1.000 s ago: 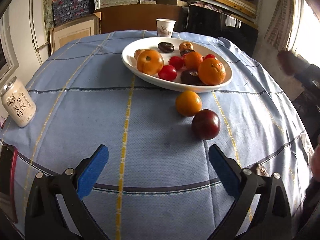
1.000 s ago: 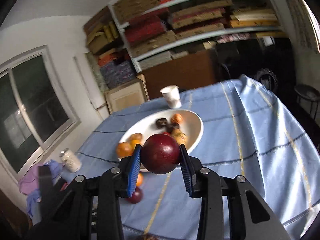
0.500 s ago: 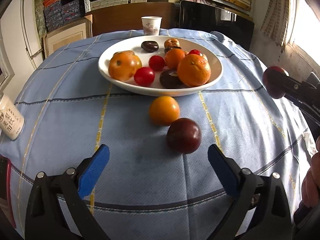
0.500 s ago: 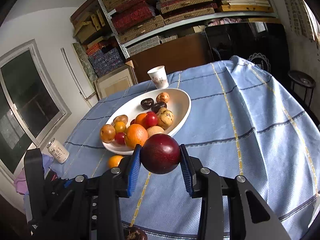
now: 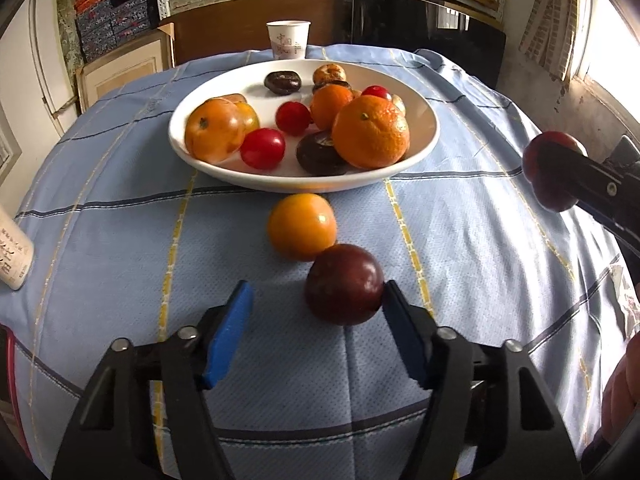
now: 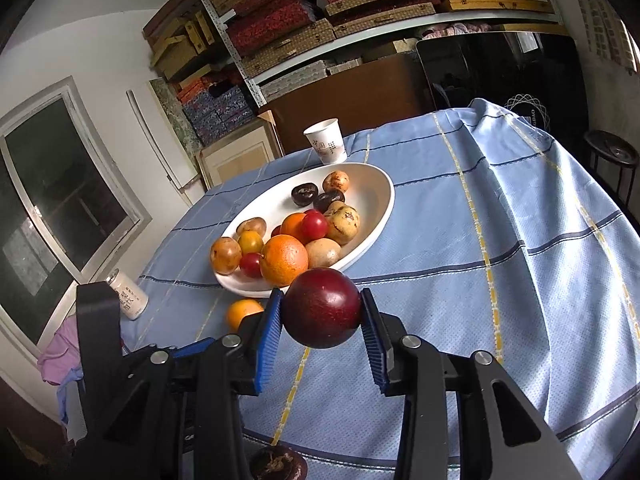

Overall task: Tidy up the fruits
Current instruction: 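Grasp another dark red tomato with the left tool while the right tool holds its tomato, then carry both dark red tomatoes onto the plate and open both tools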

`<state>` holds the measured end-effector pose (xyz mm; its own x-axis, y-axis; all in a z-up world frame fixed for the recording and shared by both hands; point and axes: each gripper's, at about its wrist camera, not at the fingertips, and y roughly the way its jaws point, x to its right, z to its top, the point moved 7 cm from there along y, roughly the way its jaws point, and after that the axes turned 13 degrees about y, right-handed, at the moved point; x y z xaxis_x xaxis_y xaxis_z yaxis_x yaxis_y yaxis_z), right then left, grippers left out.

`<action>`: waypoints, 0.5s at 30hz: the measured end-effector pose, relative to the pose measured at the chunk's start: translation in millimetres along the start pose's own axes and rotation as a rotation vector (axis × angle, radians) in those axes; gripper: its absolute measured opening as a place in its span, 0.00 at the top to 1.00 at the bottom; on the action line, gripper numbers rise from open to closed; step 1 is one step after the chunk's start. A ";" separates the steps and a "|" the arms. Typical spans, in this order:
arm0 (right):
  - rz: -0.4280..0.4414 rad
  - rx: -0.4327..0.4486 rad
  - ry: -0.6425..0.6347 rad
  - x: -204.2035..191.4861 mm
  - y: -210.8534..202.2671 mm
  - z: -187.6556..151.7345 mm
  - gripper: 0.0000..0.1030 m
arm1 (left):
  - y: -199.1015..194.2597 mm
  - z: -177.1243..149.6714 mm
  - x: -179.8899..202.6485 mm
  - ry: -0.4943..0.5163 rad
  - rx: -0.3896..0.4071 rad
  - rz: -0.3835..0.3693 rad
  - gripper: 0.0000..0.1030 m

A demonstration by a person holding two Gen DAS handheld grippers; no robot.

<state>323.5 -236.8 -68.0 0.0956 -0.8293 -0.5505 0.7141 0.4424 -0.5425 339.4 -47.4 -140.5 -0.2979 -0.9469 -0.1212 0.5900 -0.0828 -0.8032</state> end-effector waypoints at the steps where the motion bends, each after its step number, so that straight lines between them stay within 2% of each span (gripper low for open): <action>1: -0.001 -0.001 -0.001 -0.6 -0.4 -0.5 0.62 | 1.2 0.6 0.9 0.001 -0.003 -0.004 0.41; 9: 0.007 -0.002 -0.007 -2.0 -0.7 -0.4 0.61 | 7.7 5.2 0.8 -0.023 -0.016 -0.006 0.42; 10: 0.008 -0.003 -0.007 -2.1 -0.7 -0.3 0.61 | 7.8 6.3 0.5 -0.028 -0.014 -0.005 0.43; 13: 0.010 -0.007 -0.011 -2.6 -1.2 -0.6 0.61 | 8.2 8.6 2.9 -0.034 -0.007 -0.038 0.59; 15: 0.009 -0.008 -0.013 -3.0 -1.0 -0.8 0.61 | 8.2 9.0 7.4 -0.015 -0.005 -0.038 0.62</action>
<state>321.9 -234.5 -66.3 0.1113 -0.8297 -0.5471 0.7076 0.4526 -0.5425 348.8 -57.9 -142.7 -0.3089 -0.9476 -0.0813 0.5744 -0.1177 -0.8101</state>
